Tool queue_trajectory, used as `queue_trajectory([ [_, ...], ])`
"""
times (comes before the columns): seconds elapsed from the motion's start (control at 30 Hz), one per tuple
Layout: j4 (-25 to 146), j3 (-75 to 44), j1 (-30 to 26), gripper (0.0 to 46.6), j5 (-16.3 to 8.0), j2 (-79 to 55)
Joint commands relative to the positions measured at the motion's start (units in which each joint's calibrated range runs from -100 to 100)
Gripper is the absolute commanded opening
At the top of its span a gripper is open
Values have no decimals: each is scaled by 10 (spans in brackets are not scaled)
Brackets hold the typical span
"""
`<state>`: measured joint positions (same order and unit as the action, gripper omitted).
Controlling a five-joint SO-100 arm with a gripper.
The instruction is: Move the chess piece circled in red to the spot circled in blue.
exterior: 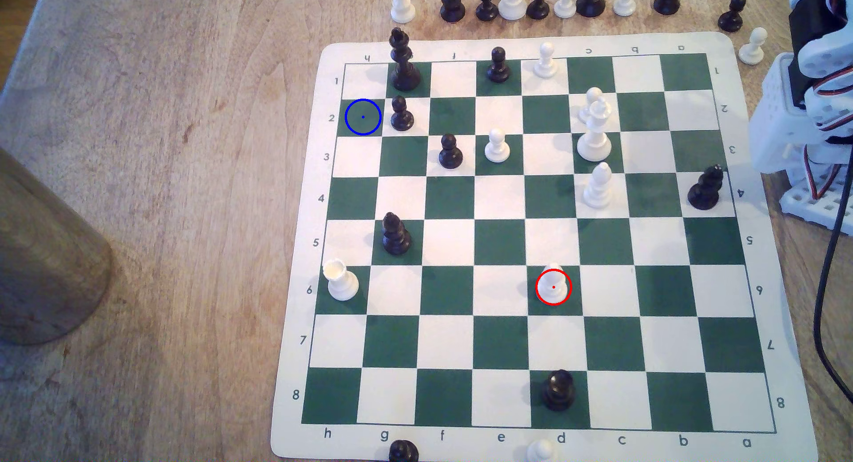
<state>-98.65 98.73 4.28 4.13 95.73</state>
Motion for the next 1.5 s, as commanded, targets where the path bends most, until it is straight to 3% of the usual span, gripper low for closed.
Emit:
queue_trajectory([
  [0.0, -9, 12, 55, 2, -55, 0],
  [0.43, 438, -46, 54, 2, -56, 0],
  [0.53, 551, -80, 51, 2, -42, -1],
  [0.7, 875, -200, -13, 2, 4, 0],
  [0.87, 1123, -305, -52, 2, 24, 0],
  [1.03, 1330, -384, -110, 2, 26, -1],
  [1.13, 1449, -411, -168, 2, 16, -1],
  [1.27, 1486, -413, -211, 2, -1, -1],
  [1.3, 1475, -413, -222, 5, -55, 0],
  [1.33, 1466, -413, -220, 4, -79, -1],
  [1.47, 1544, -466, -232, 12, -115, -80],
])
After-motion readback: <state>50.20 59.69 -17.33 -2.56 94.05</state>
